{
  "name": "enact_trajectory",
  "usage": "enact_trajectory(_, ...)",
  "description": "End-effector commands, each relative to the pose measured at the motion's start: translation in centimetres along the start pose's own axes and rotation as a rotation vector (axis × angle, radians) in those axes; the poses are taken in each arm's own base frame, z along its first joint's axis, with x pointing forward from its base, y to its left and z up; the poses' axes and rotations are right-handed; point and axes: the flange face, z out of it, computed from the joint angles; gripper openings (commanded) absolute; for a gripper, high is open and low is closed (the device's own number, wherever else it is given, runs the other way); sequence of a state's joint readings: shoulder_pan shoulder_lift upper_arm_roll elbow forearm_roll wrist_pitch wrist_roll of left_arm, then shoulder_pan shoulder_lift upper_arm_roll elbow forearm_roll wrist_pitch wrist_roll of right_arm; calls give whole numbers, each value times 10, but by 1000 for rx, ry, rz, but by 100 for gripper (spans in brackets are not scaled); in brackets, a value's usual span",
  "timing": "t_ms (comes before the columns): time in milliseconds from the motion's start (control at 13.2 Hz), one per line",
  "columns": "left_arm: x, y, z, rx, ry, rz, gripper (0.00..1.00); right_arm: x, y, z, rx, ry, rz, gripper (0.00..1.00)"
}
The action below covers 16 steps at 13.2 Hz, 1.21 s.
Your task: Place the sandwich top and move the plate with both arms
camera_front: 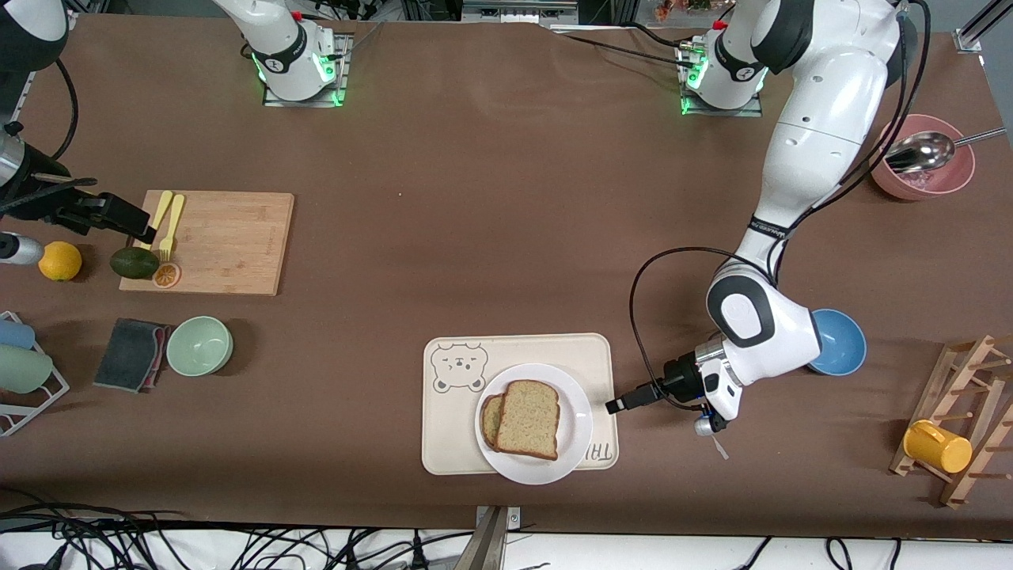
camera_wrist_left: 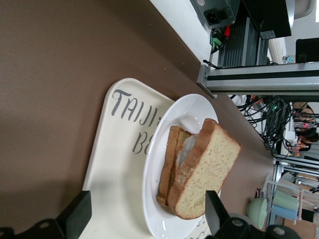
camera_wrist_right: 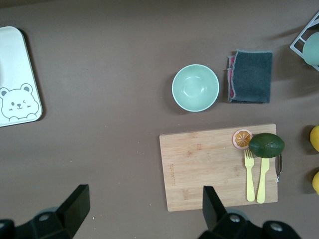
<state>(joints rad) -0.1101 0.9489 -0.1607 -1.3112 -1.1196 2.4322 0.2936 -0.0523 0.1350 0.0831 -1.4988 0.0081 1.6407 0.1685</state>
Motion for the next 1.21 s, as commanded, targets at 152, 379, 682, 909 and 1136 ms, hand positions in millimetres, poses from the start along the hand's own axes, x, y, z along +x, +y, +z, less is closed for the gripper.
enact_trajectory(152,8,-3,-55,107,-158,113,100,-8,3,-5,-45,17,-26,100)
enact_trajectory(379,17,-1,-90,252,-202,148,100,-8,4,-4,-59,15,-33,100)
enact_trajectory(682,16,15,-145,493,-254,231,100,-11,2,-5,-50,3,-32,100)
enact_trajectory(909,11,19,-187,591,-226,233,100,-18,-2,-4,-41,-45,-38,100)
enact_trajectory(1136,4,36,-227,749,-162,219,100,-17,-2,-3,-37,-43,-39,100)
